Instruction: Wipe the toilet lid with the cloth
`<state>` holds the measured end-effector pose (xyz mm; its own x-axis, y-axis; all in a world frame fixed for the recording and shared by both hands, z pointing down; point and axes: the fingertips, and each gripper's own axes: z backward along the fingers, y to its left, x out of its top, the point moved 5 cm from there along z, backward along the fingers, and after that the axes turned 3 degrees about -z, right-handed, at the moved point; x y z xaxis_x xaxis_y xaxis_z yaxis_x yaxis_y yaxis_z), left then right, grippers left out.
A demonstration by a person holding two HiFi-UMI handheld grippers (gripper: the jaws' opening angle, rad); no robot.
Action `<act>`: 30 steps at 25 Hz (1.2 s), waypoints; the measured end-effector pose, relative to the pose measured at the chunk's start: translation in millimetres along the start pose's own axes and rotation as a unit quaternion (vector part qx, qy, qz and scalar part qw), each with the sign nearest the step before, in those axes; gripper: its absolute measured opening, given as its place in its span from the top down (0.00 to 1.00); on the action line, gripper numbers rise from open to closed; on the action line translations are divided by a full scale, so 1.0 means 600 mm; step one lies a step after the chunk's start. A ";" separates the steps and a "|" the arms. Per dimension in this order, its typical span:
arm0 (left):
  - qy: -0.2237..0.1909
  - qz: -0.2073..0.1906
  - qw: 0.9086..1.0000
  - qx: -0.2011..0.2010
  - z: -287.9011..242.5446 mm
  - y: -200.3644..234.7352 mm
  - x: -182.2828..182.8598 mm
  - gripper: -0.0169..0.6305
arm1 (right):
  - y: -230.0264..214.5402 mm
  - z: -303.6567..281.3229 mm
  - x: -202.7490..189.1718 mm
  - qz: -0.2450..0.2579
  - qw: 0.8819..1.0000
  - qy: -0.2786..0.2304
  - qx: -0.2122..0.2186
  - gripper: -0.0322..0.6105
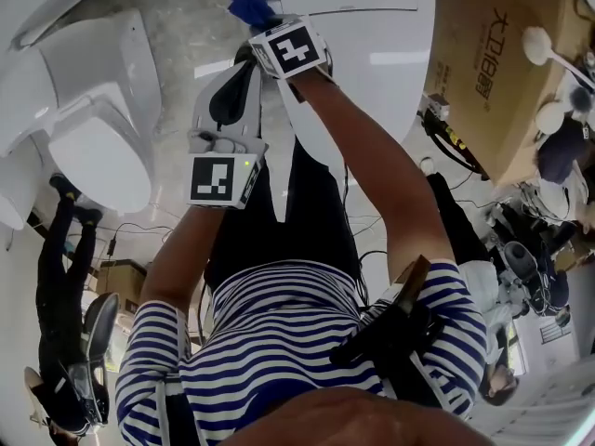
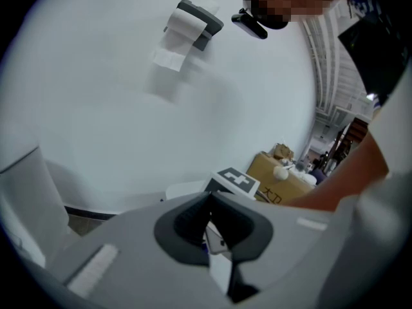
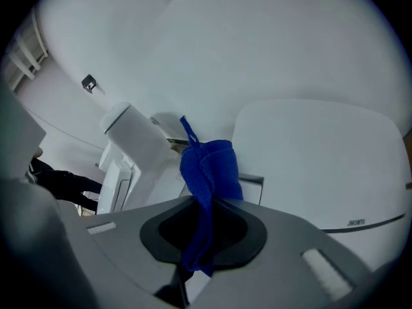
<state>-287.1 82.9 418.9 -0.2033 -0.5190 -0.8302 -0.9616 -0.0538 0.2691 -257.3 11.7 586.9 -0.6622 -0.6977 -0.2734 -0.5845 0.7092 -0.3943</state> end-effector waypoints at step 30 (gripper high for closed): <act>0.013 -0.056 0.992 -0.112 -0.135 -0.299 0.043 0.97 | -0.360 0.333 -0.127 -0.103 0.985 -0.086 -0.112 0.87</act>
<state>-105.1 10.0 388.9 -0.0905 -0.5215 -0.8484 -0.9122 -0.2985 0.2808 13.2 -108.4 517.4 -0.4401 -0.8225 -0.3602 -0.8002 0.5412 -0.2582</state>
